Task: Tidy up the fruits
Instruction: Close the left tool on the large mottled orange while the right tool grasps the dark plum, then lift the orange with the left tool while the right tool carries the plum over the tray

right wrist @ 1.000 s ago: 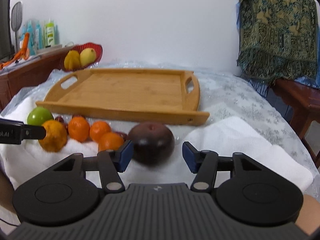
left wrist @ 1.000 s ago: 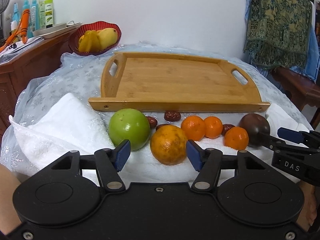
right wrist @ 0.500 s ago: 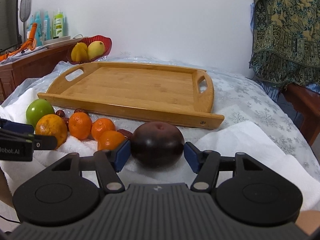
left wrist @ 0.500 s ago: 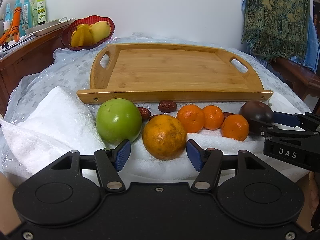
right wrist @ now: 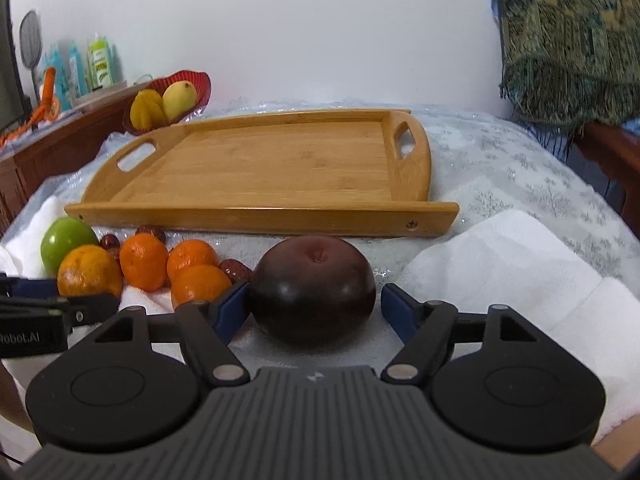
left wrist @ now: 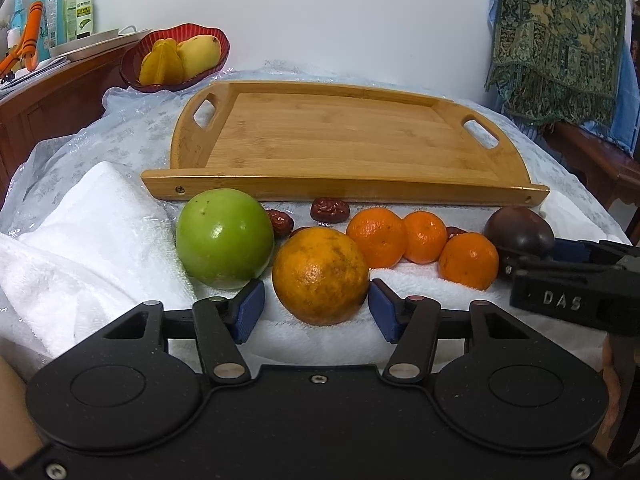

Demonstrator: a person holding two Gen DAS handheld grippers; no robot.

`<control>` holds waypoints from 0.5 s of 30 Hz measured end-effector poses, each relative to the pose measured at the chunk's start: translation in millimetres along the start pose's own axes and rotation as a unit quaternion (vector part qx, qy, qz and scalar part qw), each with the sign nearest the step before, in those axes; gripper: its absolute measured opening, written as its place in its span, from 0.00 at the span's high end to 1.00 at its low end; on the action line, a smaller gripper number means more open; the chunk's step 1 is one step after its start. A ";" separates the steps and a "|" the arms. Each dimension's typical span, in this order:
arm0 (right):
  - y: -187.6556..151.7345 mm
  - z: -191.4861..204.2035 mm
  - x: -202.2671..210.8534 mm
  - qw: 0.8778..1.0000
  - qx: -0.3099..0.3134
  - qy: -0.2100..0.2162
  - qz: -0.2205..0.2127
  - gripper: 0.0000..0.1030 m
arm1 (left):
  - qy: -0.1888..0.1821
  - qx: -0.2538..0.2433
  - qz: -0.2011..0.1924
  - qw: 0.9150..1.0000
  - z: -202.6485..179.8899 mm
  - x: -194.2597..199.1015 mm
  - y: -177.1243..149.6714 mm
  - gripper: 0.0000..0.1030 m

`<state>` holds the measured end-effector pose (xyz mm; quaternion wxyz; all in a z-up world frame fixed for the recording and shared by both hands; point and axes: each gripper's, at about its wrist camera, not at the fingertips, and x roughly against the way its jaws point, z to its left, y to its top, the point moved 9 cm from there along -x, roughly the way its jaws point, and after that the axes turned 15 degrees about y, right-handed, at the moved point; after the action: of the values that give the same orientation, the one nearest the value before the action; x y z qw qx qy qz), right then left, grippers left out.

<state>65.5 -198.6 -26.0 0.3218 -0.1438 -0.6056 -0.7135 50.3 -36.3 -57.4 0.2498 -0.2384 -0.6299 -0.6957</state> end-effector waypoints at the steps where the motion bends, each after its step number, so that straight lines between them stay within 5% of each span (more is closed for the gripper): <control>1: -0.7 1.4 0.1 1.000 0.004 -0.001 0.000 0.23 | 0.000 0.000 -0.002 1.000 -0.6 0.3 0.5 0.48; 5: -1.9 4.4 1.5 1.000 0.016 -0.012 -0.002 0.35 | 0.002 -0.011 -0.009 1.000 -3.3 2.3 1.9 0.52; 15: -0.7 7.1 7.6 1.000 0.014 -0.016 -0.018 0.37 | 0.006 -0.015 -0.027 0.999 -0.6 16.5 7.2 0.53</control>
<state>58.0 -193.9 -20.4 0.3013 -0.1394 -0.6233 -0.7080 42.4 -38.3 -41.4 0.2310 -0.2205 -0.6239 -0.7133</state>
